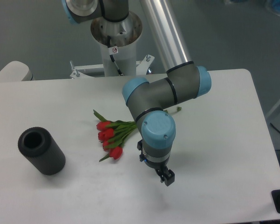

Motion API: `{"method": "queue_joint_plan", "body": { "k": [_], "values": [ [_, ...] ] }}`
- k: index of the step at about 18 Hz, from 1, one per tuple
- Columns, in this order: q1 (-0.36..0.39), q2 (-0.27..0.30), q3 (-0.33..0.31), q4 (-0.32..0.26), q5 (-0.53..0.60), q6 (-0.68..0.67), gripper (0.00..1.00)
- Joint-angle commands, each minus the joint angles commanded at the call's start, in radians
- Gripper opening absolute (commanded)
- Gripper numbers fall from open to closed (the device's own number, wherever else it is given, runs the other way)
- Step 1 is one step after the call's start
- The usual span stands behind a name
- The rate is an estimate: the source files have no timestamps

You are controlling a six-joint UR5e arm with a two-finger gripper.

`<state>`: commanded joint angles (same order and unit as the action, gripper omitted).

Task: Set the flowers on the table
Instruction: 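Lift the open gripper up and away from the tulips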

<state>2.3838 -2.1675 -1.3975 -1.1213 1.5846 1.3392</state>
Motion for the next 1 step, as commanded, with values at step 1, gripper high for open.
{"method": "queue_joint_plan", "body": {
  "k": [1],
  "values": [
    [-0.002,0.0,0.0,0.0,0.002,0.0,1.0]
  ]
}}
